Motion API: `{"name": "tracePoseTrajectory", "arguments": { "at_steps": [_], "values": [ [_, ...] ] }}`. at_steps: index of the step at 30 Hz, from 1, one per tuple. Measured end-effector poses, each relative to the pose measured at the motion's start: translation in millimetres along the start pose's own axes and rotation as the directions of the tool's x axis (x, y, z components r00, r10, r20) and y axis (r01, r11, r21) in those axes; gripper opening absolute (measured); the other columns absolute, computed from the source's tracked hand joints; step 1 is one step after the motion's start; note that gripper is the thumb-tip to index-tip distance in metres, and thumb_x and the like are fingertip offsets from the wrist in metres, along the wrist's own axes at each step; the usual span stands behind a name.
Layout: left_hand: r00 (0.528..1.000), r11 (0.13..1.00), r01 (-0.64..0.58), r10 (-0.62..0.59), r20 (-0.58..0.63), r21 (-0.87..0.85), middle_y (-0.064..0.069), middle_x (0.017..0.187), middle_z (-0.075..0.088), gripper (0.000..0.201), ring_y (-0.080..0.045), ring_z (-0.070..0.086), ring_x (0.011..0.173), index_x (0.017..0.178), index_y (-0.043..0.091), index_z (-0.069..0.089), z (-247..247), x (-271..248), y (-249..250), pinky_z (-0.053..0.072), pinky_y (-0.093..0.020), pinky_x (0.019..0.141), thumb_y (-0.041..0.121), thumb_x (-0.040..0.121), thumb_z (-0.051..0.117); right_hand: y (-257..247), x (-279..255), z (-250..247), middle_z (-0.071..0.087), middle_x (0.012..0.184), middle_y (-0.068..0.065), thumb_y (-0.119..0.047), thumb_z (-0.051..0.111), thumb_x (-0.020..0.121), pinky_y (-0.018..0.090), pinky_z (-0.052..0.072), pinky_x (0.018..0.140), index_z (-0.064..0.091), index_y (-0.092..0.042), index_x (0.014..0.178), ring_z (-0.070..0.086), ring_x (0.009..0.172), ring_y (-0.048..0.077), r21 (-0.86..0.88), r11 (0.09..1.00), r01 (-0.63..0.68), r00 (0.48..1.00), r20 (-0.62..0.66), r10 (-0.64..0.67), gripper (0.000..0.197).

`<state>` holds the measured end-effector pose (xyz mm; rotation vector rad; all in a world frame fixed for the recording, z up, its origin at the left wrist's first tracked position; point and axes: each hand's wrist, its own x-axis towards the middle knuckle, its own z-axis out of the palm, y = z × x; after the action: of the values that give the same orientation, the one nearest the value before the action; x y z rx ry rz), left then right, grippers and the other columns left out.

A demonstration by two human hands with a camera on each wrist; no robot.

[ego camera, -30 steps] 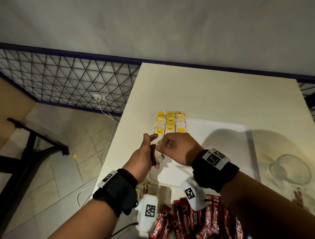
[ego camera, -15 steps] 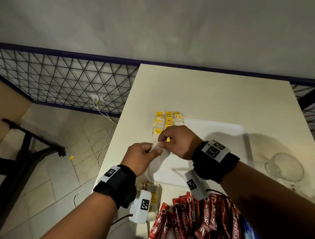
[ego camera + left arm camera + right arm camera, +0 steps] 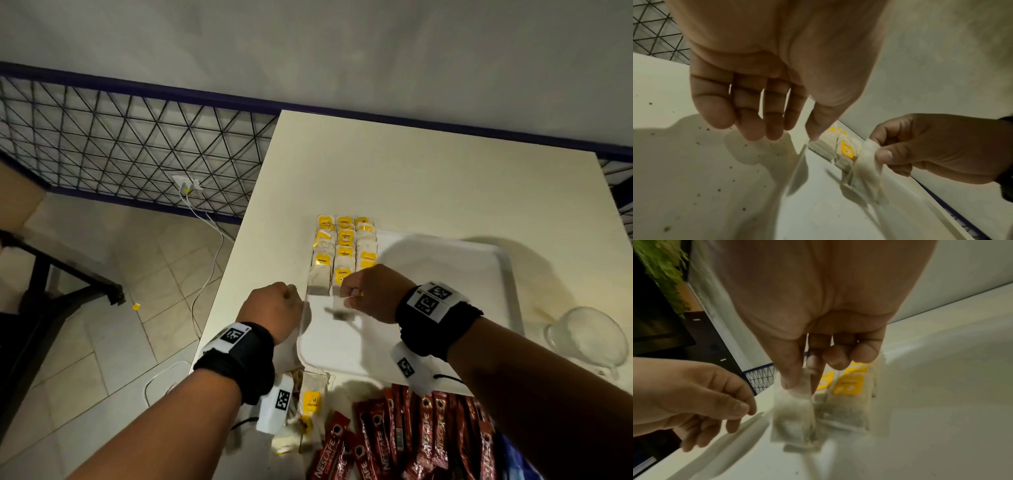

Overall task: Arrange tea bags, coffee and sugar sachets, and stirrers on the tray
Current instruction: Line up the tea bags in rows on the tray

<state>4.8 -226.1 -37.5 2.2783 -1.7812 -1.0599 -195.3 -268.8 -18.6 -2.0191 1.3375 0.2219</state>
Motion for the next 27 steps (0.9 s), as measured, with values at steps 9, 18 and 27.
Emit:
{"name": "tracePoseTrajectory", "arguments": {
  "at_steps": [9, 18, 27],
  "values": [
    [0.995, 0.994, -0.059, 0.05, 0.089, 0.097, -0.005, 0.104, 0.064, 0.022, -0.026, 0.057, 0.103, 0.075, 0.025, 0.046, 3.5, 1.6, 0.9, 0.041, -0.027, 0.081, 0.033, 0.095, 0.052, 10.8, 29.9, -0.1, 0.068, 0.101, -0.001, -0.026, 0.061, 0.089, 0.023, 0.039, 0.076, 0.068, -0.022, 0.099, 0.061, 0.098, 0.019, 0.022, 0.993, -0.115, 0.987, -0.111, 0.117, 0.013],
    [0.995, 0.998, -0.027, 0.021, 0.095, 0.06, 0.003, 0.087, 0.06, 0.02, -0.019, 0.056, 0.088, 0.075, 0.026, 0.053, 5.6, 2.2, -3.8, 0.043, -0.025, 0.075, 0.034, 0.093, 0.054, 6.1, 32.3, 3.4, 0.058, 0.1, 0.001, -0.04, 0.062, 0.088, 0.035, 0.05, 0.08, 0.051, -0.021, 0.095, 0.059, 0.093, 0.025, -0.108, 0.973, -0.205, 0.968, -0.166, 0.185, 0.023],
    [0.994, 0.993, -0.107, 0.108, -0.02, 0.048, 0.006, 0.094, 0.067, 0.018, -0.016, 0.059, 0.087, 0.106, 0.024, 0.064, -24.6, -36.1, -21.0, 0.036, -0.022, 0.069, 0.032, 0.089, 0.06, -19.2, -18.7, 13.8, 0.054, 0.083, -0.005, -0.035, 0.063, 0.087, 0.029, 0.042, 0.069, 0.053, -0.023, 0.085, 0.052, 0.08, 0.02, 0.078, 0.997, 0.019, 0.978, -0.21, -0.002, 0.015]
  ]
}}
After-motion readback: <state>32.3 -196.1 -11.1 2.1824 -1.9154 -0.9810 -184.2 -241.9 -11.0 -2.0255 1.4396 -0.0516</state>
